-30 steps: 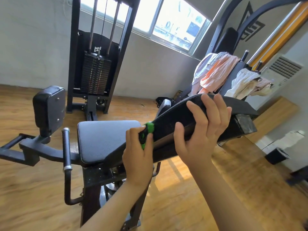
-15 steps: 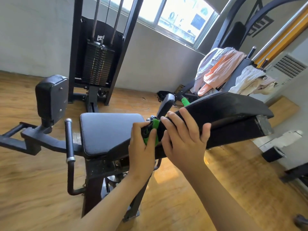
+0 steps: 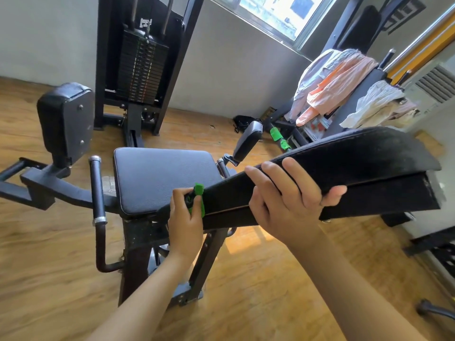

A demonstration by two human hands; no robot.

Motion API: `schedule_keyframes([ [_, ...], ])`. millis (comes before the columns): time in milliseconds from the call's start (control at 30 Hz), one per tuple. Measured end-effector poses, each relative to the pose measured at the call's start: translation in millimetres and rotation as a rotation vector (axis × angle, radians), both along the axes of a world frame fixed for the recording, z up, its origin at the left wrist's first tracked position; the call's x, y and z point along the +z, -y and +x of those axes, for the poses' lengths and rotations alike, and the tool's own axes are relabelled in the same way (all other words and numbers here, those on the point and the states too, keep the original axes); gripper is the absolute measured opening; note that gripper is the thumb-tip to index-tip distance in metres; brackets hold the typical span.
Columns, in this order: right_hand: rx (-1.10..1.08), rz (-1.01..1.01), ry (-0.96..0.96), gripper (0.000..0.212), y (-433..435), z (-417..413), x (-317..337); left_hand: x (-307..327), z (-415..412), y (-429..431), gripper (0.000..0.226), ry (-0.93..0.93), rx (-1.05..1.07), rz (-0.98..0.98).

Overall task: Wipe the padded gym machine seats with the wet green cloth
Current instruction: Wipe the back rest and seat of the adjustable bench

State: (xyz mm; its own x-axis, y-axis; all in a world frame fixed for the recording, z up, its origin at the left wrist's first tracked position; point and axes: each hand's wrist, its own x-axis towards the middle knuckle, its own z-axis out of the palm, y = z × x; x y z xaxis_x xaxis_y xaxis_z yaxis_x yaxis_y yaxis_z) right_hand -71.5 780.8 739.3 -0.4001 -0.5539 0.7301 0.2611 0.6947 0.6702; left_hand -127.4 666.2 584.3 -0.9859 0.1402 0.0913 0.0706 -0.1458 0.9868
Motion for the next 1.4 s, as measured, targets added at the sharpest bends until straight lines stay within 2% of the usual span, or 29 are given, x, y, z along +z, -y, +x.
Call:
schedule_keyframes([
  [133, -0.009, -0.017, 0.011, 0.023, 1, 0, -2, 38, 20, -4, 0.004, -0.013, 0.014, 0.156],
  [233, -0.012, -0.027, 0.021, 0.021, 0, 1, -4, 56, 30, -8, 0.006, -0.099, 0.015, 0.208],
  [333, -0.004, -0.050, 0.028, 0.019, 2, 2, -4, 37, 27, -11, 0.011, -0.150, 0.079, 0.098],
  [433, 0.024, -0.050, 0.017, 0.021, 2, -1, -5, -1, 17, -9, 0.014, -0.053, 0.128, -0.057],
  [533, 0.052, -0.033, 0.001, 0.025, 1, -4, -5, -24, 6, -5, 0.015, 0.059, 0.080, -0.158],
  [633, 0.050, -0.028, 0.021, 0.025, 2, -3, -2, -20, 3, -5, 0.013, 0.114, 0.063, -0.123],
  [733, 0.065, -0.027, 0.057, 0.019, 2, 0, -1, -12, 10, -4, 0.014, 0.180, 0.064, 0.001],
  [833, 0.083, -0.102, 0.123, 0.011, 7, 4, -1, 2, 23, -3, 0.014, 0.187, 0.063, 0.139],
  [933, 0.065, -0.216, 0.233, 0.016, 18, 15, -9, 13, 32, -1, 0.016, 0.140, 0.046, 0.205],
  [1100, 0.097, -0.483, 0.403, 0.018, 38, 36, -31, -1, 20, 2, 0.023, 0.040, 0.009, 0.137],
  [1200, 0.088, -0.573, 0.449, 0.016, 60, 42, -49, -20, 2, 9, 0.021, 0.096, -0.034, 0.074],
  [1300, 0.032, -0.595, 0.479, 0.021, 78, 28, -64, -37, -15, 20, 0.016, 0.201, -0.081, 0.043],
  [1400, -0.245, -0.542, 0.458, 0.037, 75, -3, -71, -42, -24, 25, 0.015, 0.246, -0.129, 0.026],
])
